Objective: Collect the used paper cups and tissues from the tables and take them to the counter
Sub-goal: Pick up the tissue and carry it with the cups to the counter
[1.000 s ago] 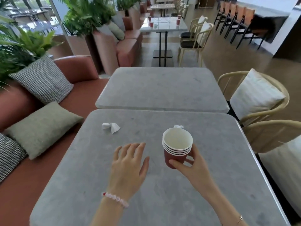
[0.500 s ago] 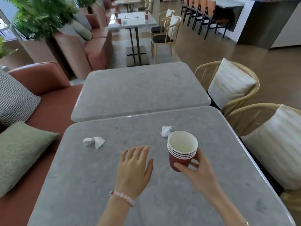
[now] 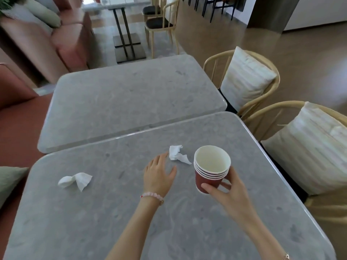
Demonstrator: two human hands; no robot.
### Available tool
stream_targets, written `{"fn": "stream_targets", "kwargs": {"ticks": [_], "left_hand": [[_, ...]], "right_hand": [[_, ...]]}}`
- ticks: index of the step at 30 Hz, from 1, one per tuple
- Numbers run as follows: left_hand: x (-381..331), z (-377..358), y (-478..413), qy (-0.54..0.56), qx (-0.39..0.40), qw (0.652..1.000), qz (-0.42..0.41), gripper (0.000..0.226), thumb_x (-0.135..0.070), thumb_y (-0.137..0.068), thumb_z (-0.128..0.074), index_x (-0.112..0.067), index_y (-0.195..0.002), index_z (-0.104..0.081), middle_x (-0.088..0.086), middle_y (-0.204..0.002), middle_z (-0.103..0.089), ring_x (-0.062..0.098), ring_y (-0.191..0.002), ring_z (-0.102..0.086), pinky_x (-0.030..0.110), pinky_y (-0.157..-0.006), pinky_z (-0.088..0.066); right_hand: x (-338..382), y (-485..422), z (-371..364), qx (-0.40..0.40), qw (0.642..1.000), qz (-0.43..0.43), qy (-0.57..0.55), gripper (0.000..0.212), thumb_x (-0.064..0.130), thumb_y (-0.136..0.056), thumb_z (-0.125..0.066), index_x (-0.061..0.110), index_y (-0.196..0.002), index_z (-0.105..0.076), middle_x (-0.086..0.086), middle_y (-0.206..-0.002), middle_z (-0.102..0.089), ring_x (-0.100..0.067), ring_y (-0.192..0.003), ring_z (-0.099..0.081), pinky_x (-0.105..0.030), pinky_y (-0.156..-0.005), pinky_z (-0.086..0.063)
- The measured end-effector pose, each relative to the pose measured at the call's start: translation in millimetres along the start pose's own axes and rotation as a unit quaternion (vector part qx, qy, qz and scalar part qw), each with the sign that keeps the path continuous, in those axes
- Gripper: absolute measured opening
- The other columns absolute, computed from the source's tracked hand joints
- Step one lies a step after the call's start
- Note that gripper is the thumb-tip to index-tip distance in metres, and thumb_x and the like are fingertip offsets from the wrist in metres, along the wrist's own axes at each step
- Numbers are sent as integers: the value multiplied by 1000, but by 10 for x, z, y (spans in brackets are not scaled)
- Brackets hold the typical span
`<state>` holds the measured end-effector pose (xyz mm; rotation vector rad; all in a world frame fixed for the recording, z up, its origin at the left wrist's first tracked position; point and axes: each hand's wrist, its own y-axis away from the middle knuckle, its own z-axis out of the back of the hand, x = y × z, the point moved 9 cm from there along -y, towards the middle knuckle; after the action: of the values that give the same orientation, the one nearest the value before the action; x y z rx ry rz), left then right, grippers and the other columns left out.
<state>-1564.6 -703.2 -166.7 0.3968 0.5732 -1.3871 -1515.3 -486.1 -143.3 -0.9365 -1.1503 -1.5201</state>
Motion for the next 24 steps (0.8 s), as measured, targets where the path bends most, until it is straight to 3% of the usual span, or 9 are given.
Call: {"fn": "stream_targets", "kwargs": {"ticks": [2, 4, 7, 9, 11, 16, 21, 24], "left_hand": [[40, -153, -149, 19, 8, 1000, 9, 50, -27, -80, -68, -11, -125, -54, 5, -122, -59, 27, -113, -53, 39, -93, -40], [86, -321, -271, 25, 29, 999, 12, 54, -30, -79, -69, -14, -128, -52, 4, -124, -58, 26, -115, -51, 38, -95, -39], [144, -548, -398, 13, 75, 997, 1, 60, -36, -80, -67, -22, -134, -45, -1, -132, -51, 23, -119, -44, 35, -98, -35], [158, -634, -463, 9, 89, 996, -17, 60, -34, -80, -66, -24, -134, -44, -3, -134, -48, 23, -120, -44, 34, -99, -34], [171, -685, -517, 0, 92, 995, -30, 55, -27, -81, -64, -24, -133, -46, -4, -133, -48, 23, -118, -46, 33, -97, -34], [199, -748, -618, -5, 80, 996, -26, 36, -19, -82, -62, -19, -118, -57, 0, -123, -56, 25, -110, -52, 33, -92, -34], [203, -778, -651, -35, 68, 997, -27, 23, -18, -85, -58, -16, -108, -60, 3, -110, -62, 25, -103, -53, 30, -88, -32], [238, -724, -611, -22, 52, 998, -22, 18, -14, -84, -58, -14, -102, -63, 5, -102, -63, 27, -97, -55, 32, -83, -36]], "right_hand": [[-30, -60, 18, -2, 1000, -8, -1, 61, 22, -63, -85, 48, -106, -51, 36, -100, -62, 15, -91, -59, -6, -68, -45], [-64, -108, 28, -2, 1000, -16, -2, 61, 22, -64, -85, 51, -104, -49, 39, -99, -61, 16, -91, -58, -10, -70, -45], [-112, -152, 39, -5, 1000, -23, -2, 60, 19, -64, -85, 50, -103, -50, 39, -99, -61, 16, -92, -58, -12, -72, -45], [-128, -175, 33, -5, 1000, -22, -1, 60, 16, -64, -85, 48, -103, -52, 38, -99, -62, 16, -92, -58, -6, -70, -45], [-158, -197, 16, -3, 1000, -26, -3, 60, 13, -64, -85, 45, -104, -53, 36, -100, -63, 14, -93, -59, -2, -69, -43], [-216, -212, -15, 0, 1000, -31, -6, 61, 14, -63, -85, 41, -108, -54, 31, -103, -64, 8, -95, -61, -13, -75, -47], [-251, -197, -3, -2, 999, -31, -11, 66, 15, -64, -85, 53, -107, -52, 33, -105, -63, 10, -96, -60, -20, -80, -46], [-246, -184, -4, -2, 1000, -26, -5, 69, 17, -63, -86, 64, -99, -50, 36, -103, -62, 13, -94, -60, -16, -77, -44]]}}
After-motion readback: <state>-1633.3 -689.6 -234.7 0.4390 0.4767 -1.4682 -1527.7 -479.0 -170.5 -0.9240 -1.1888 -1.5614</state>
